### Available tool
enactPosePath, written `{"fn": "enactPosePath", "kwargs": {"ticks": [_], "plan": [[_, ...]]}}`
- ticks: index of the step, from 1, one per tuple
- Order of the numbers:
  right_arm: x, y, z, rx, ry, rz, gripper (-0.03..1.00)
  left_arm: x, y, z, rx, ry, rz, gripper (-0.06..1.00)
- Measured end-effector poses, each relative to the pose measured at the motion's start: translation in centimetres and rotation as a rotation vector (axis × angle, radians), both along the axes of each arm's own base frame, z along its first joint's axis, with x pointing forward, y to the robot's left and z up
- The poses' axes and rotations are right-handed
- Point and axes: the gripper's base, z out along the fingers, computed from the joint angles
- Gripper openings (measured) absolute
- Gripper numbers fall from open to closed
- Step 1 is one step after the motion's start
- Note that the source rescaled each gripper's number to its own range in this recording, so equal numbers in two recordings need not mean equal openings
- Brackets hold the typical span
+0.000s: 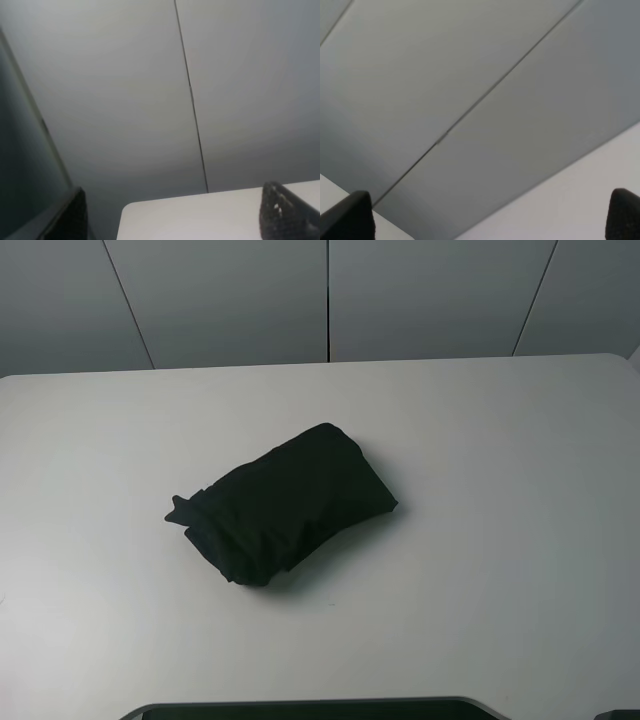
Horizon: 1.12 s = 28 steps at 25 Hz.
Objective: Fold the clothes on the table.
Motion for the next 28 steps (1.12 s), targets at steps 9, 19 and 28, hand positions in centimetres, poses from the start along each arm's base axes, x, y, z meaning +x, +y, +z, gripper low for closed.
{"fn": "enactPosePath", "kwargs": {"ticks": [9, 19, 28], "plan": [[-7.9, -0.7, -1.2, 0.054, -0.152, -0.303, 1.0, -3.8, 1.4, -1.2, -0.048, -0.077, 0.111, 0.94], [-15.0, 3.9, -6.5, 0.126, -0.295, -0.504, 1.0, -5.3, -2.0, -2.2, 0.037, -0.041, 0.296, 0.94], [-6.9, 7.5, -14.3, 0.449, 0.021, -0.326, 1.0, -1.9, -3.2, -10.2, 0.025, 0.16, 0.258, 0.94]]}}
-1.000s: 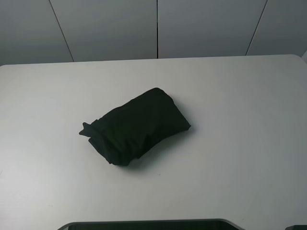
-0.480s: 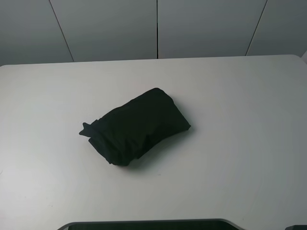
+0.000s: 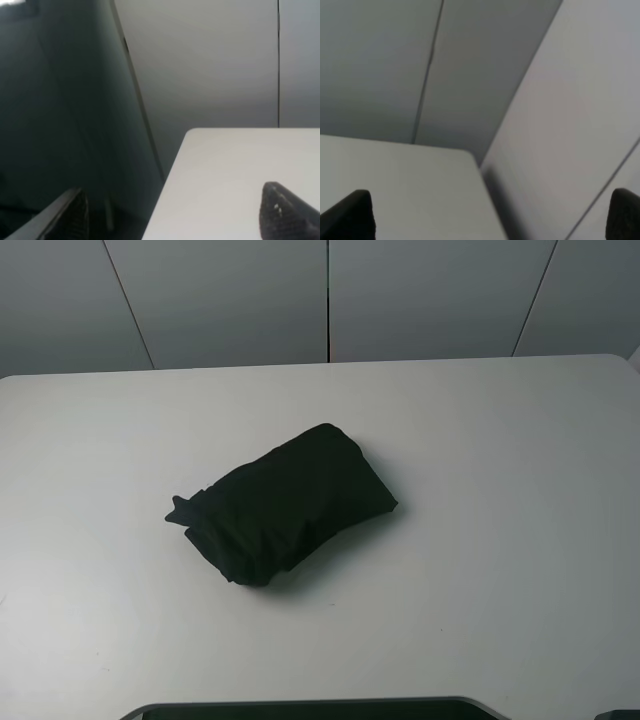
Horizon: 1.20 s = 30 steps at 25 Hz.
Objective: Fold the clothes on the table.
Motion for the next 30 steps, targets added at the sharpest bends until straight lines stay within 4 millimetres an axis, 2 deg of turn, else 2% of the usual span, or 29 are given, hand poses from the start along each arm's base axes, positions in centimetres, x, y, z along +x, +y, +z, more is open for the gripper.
{"fn": "enactPosePath", "kwargs": {"ticks": [4, 9, 16, 30], "plan": [[2.9, 0.1, -2.8, 0.144, 0.108, 0.036, 1.0, 2.7, -0.5, -3.2, -0.075, 0.128, -0.057, 0.94], [5.2, 0.0, -5.9, 0.231, 0.229, 0.062, 1.0, 4.5, -0.7, -5.9, -0.123, 0.231, -0.104, 0.94], [7.5, 0.0, -9.5, 0.277, 0.341, 0.152, 1.0, 5.9, -1.0, -7.8, -0.16, 0.268, -0.162, 0.94], [8.1, -0.4, -9.9, 0.234, 0.31, 0.221, 1.0, 6.8, -1.4, -8.1, -0.168, 0.215, -0.22, 0.94]]}}
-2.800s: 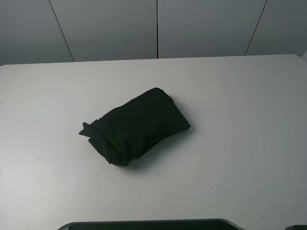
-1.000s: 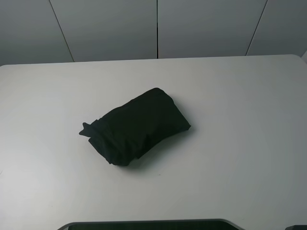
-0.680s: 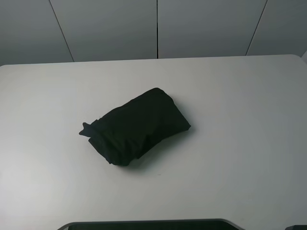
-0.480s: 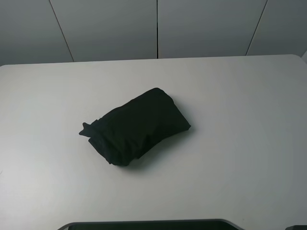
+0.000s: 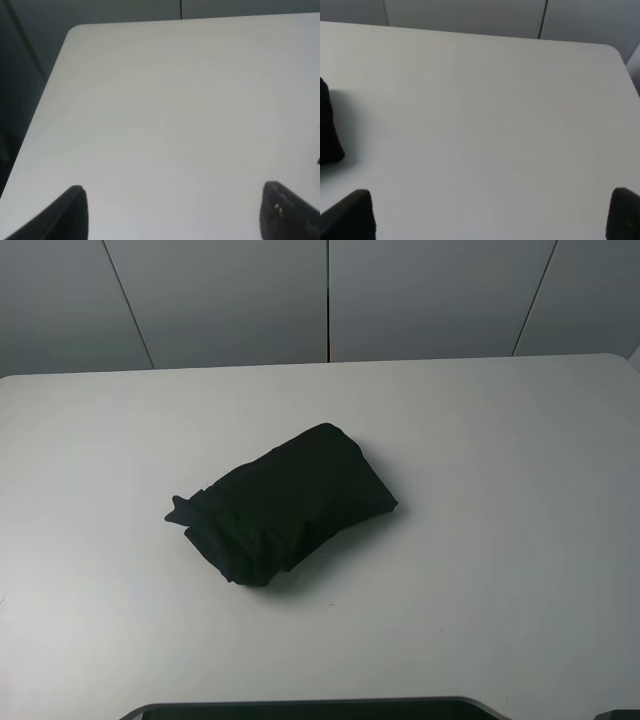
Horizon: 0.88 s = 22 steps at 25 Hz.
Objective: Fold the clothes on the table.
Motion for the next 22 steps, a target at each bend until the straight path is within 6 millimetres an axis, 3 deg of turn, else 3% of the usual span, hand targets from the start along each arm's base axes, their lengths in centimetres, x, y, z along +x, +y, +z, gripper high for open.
{"fn": "enactPosePath", "kwargs": {"ticks": [22], "plan": [[-0.05, -0.29, -0.01, 0.031, 0.003, 0.038, 1.0, 0.09, 0.0, 0.01, -0.004, -0.001, -0.044, 0.94]]}}
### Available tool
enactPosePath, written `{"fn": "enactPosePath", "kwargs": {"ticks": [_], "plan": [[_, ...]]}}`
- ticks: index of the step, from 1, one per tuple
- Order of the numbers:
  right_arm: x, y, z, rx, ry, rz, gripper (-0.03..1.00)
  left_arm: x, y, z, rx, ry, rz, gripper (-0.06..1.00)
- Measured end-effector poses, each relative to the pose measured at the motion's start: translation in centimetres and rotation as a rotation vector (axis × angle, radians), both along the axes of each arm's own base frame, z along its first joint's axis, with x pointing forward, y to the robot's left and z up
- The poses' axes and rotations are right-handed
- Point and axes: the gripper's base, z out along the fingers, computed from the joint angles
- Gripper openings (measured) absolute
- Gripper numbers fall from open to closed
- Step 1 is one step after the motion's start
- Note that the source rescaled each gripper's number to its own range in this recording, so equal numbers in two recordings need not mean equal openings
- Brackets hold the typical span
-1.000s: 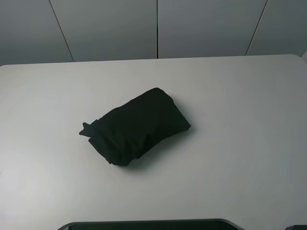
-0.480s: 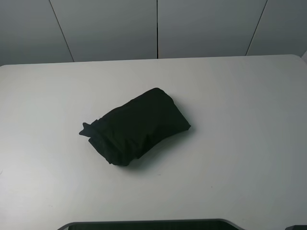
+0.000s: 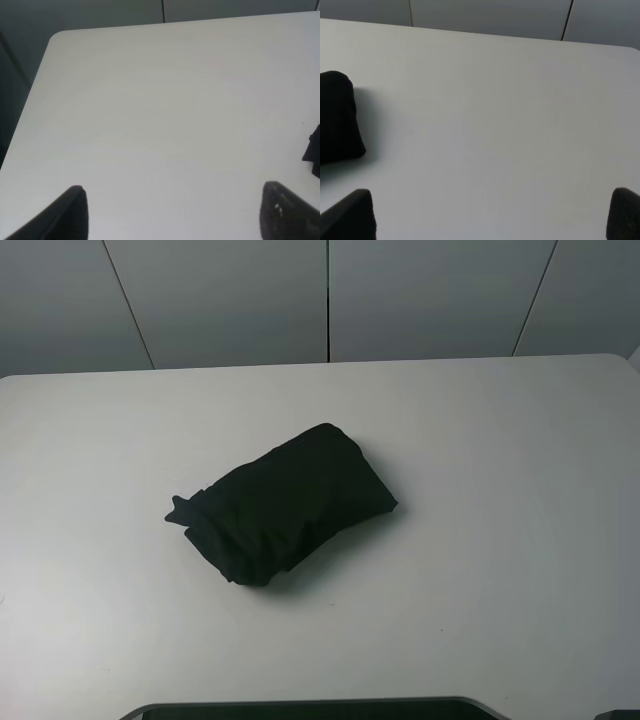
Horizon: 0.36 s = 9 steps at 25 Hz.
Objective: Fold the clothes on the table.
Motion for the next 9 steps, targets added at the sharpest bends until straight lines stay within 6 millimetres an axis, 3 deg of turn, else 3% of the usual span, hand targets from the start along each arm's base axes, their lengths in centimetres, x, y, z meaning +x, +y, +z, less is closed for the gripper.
{"fn": "enactPosePath", "kwargs": {"ticks": [9], "plan": [[0.0, 0.0, 0.0, 0.0, 0.0, 0.0, 1.0, 0.0, 0.0, 0.0, 0.0, 0.0, 0.0, 0.94]]}}
